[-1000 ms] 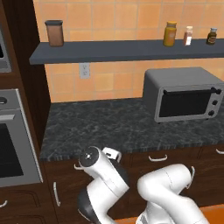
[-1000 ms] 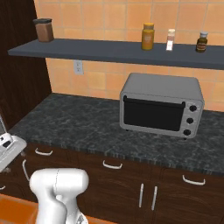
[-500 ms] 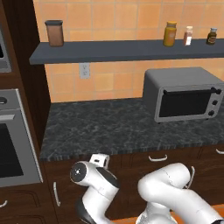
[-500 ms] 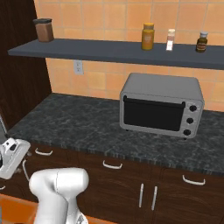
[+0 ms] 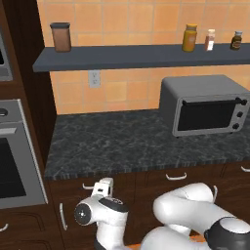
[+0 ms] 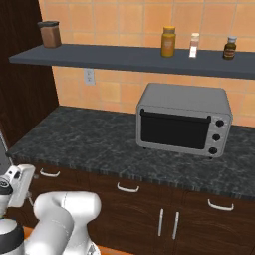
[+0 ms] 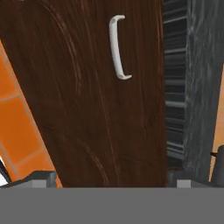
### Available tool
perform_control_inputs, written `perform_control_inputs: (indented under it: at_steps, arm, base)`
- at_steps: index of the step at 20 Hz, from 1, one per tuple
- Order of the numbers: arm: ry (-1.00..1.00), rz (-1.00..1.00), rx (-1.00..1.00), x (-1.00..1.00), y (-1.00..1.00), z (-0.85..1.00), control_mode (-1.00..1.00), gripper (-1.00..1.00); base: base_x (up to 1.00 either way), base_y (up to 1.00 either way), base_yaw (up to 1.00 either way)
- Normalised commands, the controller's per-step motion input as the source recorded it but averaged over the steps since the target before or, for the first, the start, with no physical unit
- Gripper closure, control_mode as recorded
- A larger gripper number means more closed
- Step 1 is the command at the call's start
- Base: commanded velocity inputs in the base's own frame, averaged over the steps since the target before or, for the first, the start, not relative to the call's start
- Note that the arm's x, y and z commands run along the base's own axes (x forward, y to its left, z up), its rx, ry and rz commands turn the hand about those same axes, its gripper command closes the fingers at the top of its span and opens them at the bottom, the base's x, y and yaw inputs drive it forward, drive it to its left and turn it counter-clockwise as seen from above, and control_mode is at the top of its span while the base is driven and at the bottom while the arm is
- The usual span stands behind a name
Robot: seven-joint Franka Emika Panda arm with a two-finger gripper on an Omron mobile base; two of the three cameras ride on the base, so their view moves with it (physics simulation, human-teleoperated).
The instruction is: Take a straw from the drawer in front and place it inside the glass cup on the dining counter.
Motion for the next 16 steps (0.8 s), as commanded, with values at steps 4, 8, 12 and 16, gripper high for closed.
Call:
perform_control_inputs:
  at_steps: [4, 8, 12, 16]
  arm:
    - [-0.18, 0.08, -0.04, 0.39, 0.18, -0.22, -1.00, -1.00]
    - [-0.12, 0.07, -0.04, 0.37, 0.19, -0.21, -1.00, -1.00]
    - [-0.09, 0.06, -0.04, 0.35, 0.16, -0.17, -1.00, -1.00]
    - [-0.10, 0.06, -0.03, 0.33, 0.17, -0.03, -1.00, -1.00]
  base:
    - [0.00, 0.00, 0.00]
    - [0.00, 0.00, 0.00]
    - [0.00, 0.00, 0.00]
    - [0.00, 0.00, 0.00]
